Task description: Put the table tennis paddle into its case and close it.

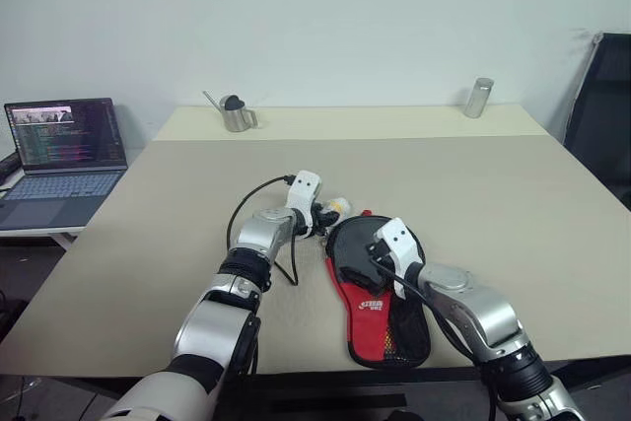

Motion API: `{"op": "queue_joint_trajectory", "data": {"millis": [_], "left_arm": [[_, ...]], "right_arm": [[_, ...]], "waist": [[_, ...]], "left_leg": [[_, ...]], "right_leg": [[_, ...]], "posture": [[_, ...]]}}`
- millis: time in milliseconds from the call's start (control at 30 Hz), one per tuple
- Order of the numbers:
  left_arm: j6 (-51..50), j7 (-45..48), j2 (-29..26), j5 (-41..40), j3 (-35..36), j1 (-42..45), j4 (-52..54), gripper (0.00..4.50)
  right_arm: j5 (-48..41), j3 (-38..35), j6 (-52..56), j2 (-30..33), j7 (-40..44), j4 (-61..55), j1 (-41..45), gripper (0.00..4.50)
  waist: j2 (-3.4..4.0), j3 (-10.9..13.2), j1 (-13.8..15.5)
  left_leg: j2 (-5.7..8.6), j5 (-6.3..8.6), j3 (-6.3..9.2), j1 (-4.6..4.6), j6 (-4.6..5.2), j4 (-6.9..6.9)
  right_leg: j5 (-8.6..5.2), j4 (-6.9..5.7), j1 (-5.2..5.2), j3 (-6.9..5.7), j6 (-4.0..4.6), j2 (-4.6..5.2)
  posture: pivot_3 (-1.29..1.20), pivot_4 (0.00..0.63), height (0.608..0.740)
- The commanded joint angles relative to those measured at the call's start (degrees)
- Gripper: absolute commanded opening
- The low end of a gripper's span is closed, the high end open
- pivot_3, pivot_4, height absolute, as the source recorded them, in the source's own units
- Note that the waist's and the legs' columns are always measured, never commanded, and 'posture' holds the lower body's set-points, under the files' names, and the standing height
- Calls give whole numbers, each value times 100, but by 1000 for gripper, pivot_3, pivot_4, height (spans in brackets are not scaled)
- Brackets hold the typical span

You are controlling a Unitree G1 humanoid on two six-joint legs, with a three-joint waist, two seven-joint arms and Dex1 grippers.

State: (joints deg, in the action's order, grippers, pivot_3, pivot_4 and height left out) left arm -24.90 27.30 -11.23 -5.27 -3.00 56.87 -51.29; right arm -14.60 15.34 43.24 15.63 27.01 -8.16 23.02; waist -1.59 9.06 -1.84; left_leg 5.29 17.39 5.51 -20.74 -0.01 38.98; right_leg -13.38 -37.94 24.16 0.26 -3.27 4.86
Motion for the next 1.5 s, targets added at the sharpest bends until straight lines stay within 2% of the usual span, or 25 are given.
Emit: {"op": "queue_joint_trajectory", "data": {"millis": [33,100,167,433,567,900,1233,1500], "left_arm": [[280,-514,-149,219,136,223,-337,846],[418,-679,-162,229,167,343,-546,280],[551,-793,-151,195,222,483,-798,82],[1450,-1057,167,571,93,1317,-2051,80],[1916,-1320,436,1215,-306,1618,-2451,78],[2165,-1883,804,2315,-883,1900,-2729,77],[2567,-2661,1070,3529,-1758,2219,-2806,77],[3205,-3195,1541,4293,-2416,2323,-2828,76]], "right_arm": [[-27,131,237,12,148,75,-126,4500],[-16,172,295,38,205,43,-128,4500],[-6,223,336,53,269,20,-133,4500],[-31,565,532,141,618,-148,-147,4500],[-89,619,653,118,699,-212,-161,4500],[-228,534,907,26,706,-382,-299,4500],[-392,538,1303,-142,569,-715,-431,4500],[-521,462,1582,-396,311,-939,-553,4500]], "waist": [[0,0,-2],[-2,-2,-4],[-2,-2,-8],[-3,-2,8],[-3,-1,22],[-3,-1,23],[-4,0,25],[-4,2,36]], "left_leg": [[0,0,-1,2,0,0],[-1,0,0,3,-1,0],[-1,-1,-1,4,-1,0],[0,-1,11,-3,-2,0],[4,-1,28,-12,-3,-1],[5,0,35,-17,-3,-5],[5,0,39,-18,-3,-7],[6,0,41,-20,-4,-9]], "right_leg": [[0,0,-1,1,0,-1],[0,-3,-1,1,0,-1],[0,-4,-1,1,0,-1],[0,1,-2,-39,-1,0],[0,15,-5,-62,-1,5],[-2,23,-7,-73,-4,6],[-4,24,-8,-77,-7,6],[-5,26,-7,-78,-9,8]], "posture": [[0,150,740],[0,150,740],[0,150,740],[0,150,740],[0,150,740],[0,150,740],[0,150,740],[0,150,740]]}}
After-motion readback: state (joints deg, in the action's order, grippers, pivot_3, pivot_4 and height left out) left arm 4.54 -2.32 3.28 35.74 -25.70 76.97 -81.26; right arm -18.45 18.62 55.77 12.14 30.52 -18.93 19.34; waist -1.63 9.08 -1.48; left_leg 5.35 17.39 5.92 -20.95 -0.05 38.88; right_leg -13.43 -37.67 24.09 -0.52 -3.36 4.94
